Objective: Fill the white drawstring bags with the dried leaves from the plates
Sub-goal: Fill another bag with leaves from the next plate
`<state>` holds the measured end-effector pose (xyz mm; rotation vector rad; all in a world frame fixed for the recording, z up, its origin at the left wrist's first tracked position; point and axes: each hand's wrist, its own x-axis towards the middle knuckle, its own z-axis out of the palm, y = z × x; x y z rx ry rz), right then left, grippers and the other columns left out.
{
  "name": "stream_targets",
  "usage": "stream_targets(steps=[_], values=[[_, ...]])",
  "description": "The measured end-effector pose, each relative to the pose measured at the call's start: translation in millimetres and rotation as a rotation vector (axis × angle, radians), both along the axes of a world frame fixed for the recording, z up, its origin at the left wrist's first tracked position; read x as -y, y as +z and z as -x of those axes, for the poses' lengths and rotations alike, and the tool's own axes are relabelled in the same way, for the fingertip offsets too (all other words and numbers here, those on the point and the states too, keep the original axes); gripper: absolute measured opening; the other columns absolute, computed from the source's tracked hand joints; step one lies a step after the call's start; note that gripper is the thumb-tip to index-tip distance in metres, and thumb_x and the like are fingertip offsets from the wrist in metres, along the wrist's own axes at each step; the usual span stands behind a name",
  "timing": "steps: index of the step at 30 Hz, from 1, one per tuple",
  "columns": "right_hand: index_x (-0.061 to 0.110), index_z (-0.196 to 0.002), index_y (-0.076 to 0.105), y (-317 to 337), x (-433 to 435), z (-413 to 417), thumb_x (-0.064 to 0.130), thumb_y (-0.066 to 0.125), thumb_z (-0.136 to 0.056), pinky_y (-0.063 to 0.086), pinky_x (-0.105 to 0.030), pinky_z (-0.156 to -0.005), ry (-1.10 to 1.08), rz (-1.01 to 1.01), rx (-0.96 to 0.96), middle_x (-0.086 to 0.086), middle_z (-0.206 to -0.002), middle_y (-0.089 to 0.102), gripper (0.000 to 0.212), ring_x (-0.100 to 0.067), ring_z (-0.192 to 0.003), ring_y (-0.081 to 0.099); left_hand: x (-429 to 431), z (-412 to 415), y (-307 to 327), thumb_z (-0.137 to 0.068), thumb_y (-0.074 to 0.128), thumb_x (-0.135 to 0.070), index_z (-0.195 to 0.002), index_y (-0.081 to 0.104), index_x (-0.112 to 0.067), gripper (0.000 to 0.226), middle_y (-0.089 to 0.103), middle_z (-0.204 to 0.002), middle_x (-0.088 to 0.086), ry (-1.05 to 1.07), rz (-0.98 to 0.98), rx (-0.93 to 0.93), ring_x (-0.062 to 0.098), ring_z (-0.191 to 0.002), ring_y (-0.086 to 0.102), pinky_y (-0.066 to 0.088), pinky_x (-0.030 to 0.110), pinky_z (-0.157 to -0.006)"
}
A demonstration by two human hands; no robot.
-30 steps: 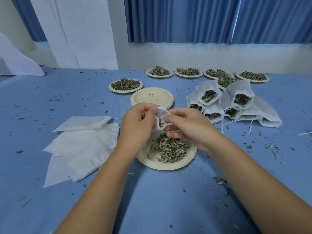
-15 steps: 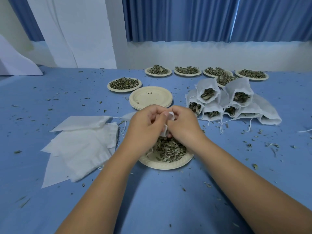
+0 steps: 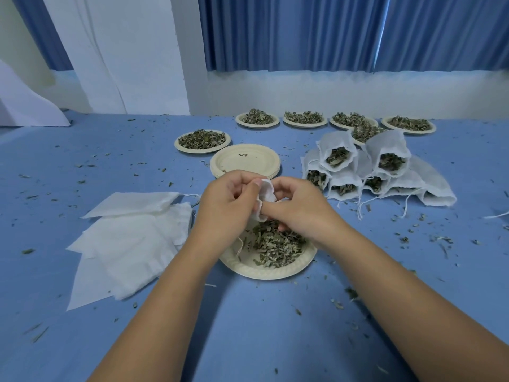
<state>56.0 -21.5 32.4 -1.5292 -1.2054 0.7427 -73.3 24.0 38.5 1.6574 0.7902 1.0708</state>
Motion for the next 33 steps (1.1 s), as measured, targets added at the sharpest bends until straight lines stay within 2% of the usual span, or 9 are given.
stream_targets(steps=[4, 9, 12, 15, 19, 21, 24, 27, 33], values=[[0.013, -0.098, 0.068, -4.9, -0.8, 4.7, 0.012, 0.071, -0.079, 0.050, -0.031, -0.058, -0.025, -0.032, 0.188, 0.000, -0.079, 0.064, 0.020, -0.006, -0.060, 0.053, 1.8, -2.7, -1.4, -0.095, 0.057, -0.012, -0.081, 0.070, -0.021, 0.021, 0.059, -0.054, -0.002, -0.035, 0.006, -0.018, 0.006, -0.048, 0.051, 0.046, 0.018, -0.051], [0.019, -0.073, 0.056, -6.3, -7.5, 11.0, 0.001, 0.059, -0.079, 0.033, -0.010, -0.049, -0.104, -0.023, 0.255, 0.008, -0.065, 0.052, 0.019, -0.003, -0.057, 0.045, 5.9, -7.0, -3.6, -0.095, 0.057, -0.013, -0.081, 0.070, -0.018, 0.019, 0.066, -0.069, 0.016, -0.066, -0.008, -0.040, 0.007, -0.052, 0.056, 0.049, 0.023, -0.057], [0.006, -0.090, 0.068, -2.7, -5.7, 9.0, 0.007, 0.065, -0.086, 0.042, -0.020, -0.049, -0.040, -0.038, 0.148, -0.006, -0.071, 0.065, 0.005, -0.008, -0.052, 0.053, -0.4, -4.7, -3.6, -0.096, 0.055, -0.014, -0.085, 0.070, -0.021, 0.019, 0.065, -0.061, -0.002, 0.090, -0.006, -0.014, 0.008, -0.054, 0.054, 0.051, 0.032, -0.062], [0.014, -0.098, 0.072, 7.0, 1.5, -3.5, 0.024, 0.069, -0.090, 0.043, -0.016, -0.044, 0.025, -0.046, 0.027, 0.003, -0.078, 0.071, 0.013, 0.000, -0.053, 0.060, -12.6, 4.8, -1.7, -0.096, 0.056, -0.020, -0.087, 0.070, -0.024, 0.017, 0.057, -0.057, -0.013, 0.272, 0.009, 0.051, 0.008, -0.056, 0.050, 0.044, 0.029, -0.061], [0.027, -0.092, 0.074, 11.2, 9.3, -20.0, 0.033, 0.070, -0.088, 0.042, -0.011, -0.060, 0.006, 0.030, 0.416, 0.013, -0.085, 0.070, 0.008, 0.008, -0.061, 0.056, -15.5, 9.2, -0.9, -0.095, 0.058, -0.022, -0.084, 0.070, -0.027, 0.017, 0.057, -0.062, -0.010, 0.332, 0.041, 0.112, 0.007, -0.060, 0.050, 0.047, 0.031, -0.067], [0.031, -0.106, 0.070, 9.0, 13.1, -18.7, 0.046, 0.073, -0.082, 0.043, -0.017, -0.072, 0.060, 0.175, 0.663, 0.019, -0.098, 0.063, 0.028, 0.006, -0.079, 0.056, -14.6, 8.3, -1.5, -0.095, 0.058, -0.023, -0.083, 0.070, -0.028, 0.017, 0.057, -0.063, -0.010, 0.328, 0.040, 0.104, 0.005, -0.059, 0.050, 0.046, 0.029, -0.066], [0.031, -0.123, 0.062, 1.4, 13.6, -8.7, 0.056, 0.075, -0.075, 0.045, -0.025, -0.086, 0.173, 0.315, 0.788, 0.012, -0.112, 0.055, 0.056, -0.008, -0.105, 0.054, -14.1, 7.2, -1.9, -0.095, 0.058, -0.022, -0.084, 0.070, -0.028, 0.017, 0.057, -0.057, -0.014, 0.314, 0.049, 0.101, 0.003, -0.056, 0.051, 0.048, 0.030, -0.066], [0.028, -0.122, 0.064, -4.8, 10.1, -1.6, 0.046, 0.074, -0.081, 0.043, -0.026, -0.086, 0.184, 0.267, 0.851, 0.006, -0.117, 0.059, 0.046, -0.013, -0.110, 0.053, -13.1, 6.2, -2.0, -0.096, 0.057, -0.021, -0.086, 0.070, -0.026, 0.017, 0.055, -0.053, -0.015, 0.299, 0.047, 0.082, 0.004, -0.055, 0.050, 0.053, 0.037, -0.068], [0.026, -0.107, 0.073, -5.1, 9.2, -4.8, 0.035, 0.078, -0.081, 0.038, -0.010, -0.065, 0.112, 0.107, 0.663, 0.022, -0.079, 0.055, 0.028, 0.003, -0.076, 0.052, -13.5, 5.2, -3.0, -0.096, 0.056, -0.021, -0.088, 0.070, -0.025, 0.016, 0.056, -0.053, -0.015, 0.291, -0.003, 0.052, 0.004, -0.055, 0.049, 0.048, 0.036, -0.065]])
